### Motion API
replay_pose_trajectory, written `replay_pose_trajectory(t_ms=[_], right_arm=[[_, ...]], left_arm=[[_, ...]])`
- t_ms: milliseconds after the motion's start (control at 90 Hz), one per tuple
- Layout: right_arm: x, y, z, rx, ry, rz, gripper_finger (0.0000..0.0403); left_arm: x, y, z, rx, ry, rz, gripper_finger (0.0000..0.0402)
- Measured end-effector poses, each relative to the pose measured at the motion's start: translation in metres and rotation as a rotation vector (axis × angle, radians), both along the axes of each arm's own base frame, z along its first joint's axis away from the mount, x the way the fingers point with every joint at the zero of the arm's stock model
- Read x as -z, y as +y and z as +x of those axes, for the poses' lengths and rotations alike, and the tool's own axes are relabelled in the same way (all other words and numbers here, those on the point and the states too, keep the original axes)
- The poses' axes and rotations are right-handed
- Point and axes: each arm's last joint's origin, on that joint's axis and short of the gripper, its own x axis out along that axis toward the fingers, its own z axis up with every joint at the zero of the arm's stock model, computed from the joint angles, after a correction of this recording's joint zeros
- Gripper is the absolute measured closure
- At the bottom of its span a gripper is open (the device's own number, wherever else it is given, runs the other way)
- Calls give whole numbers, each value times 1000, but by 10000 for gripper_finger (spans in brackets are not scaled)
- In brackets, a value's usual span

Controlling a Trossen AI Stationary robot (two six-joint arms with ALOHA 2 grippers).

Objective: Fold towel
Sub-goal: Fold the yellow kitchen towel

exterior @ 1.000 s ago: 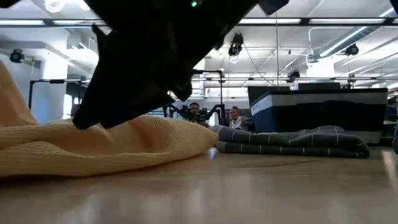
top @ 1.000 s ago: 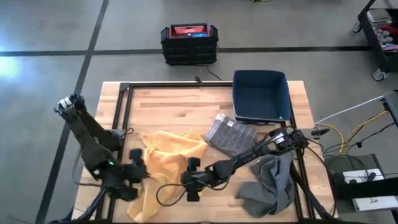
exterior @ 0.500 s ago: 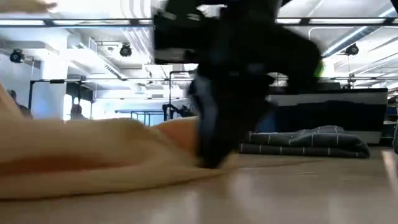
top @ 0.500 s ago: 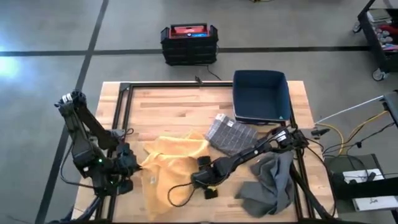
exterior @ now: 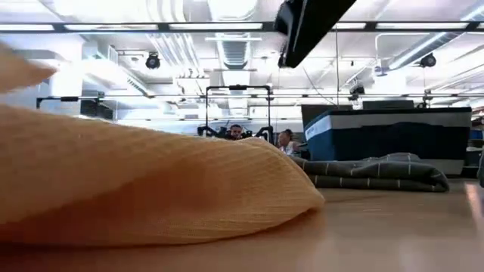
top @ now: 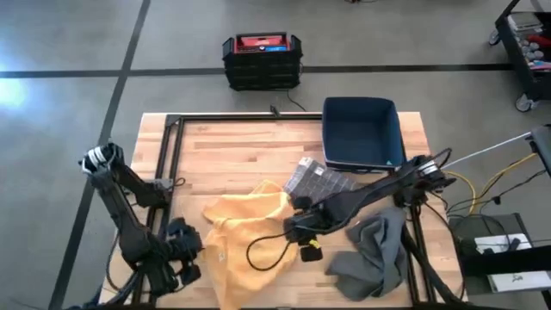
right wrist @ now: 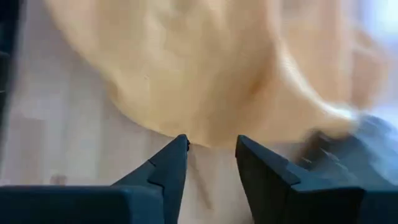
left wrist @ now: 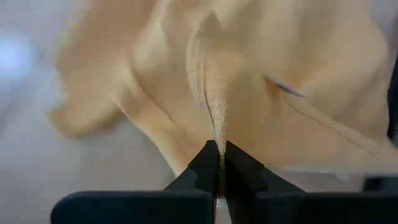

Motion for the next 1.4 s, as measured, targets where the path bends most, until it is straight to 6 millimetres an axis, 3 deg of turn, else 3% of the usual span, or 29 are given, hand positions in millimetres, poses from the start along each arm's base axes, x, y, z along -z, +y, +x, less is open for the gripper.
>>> replay_pose_trajectory(t_ms=[178, 289, 456, 611, 811, 956, 1167, 1300, 1400], right_arm=[[25, -7, -13, 61, 49, -102, 204], [30, -11, -12, 32, 24, -123, 176], [28, -21, -2, -26, -23, -138, 146], [26, -45, 12, -41, -86, -122, 128], [28, -83, 44, -4, -289, -61, 119], [51, -115, 63, 71, -329, -62, 127], [95, -163, 75, 228, -232, -28, 150], [121, -179, 78, 278, -170, 94, 169], [134, -179, 80, 280, -116, 117, 202]], left_arm=[[34, -26, -8, -40, 243, -78, 400], [38, -27, -7, -55, 303, -92, 375], [8, -14, 6, -72, 162, -143, 296], [-29, 5, 6, -44, 20, -187, 205], [-55, 64, 8, -173, -257, 103, 136], [-41, 106, 25, -233, -200, 224, 140], [4, 153, 44, -242, -62, 246, 183], [32, 170, 48, -254, -89, 222, 210], [43, 175, 48, -246, -123, 217, 229]])
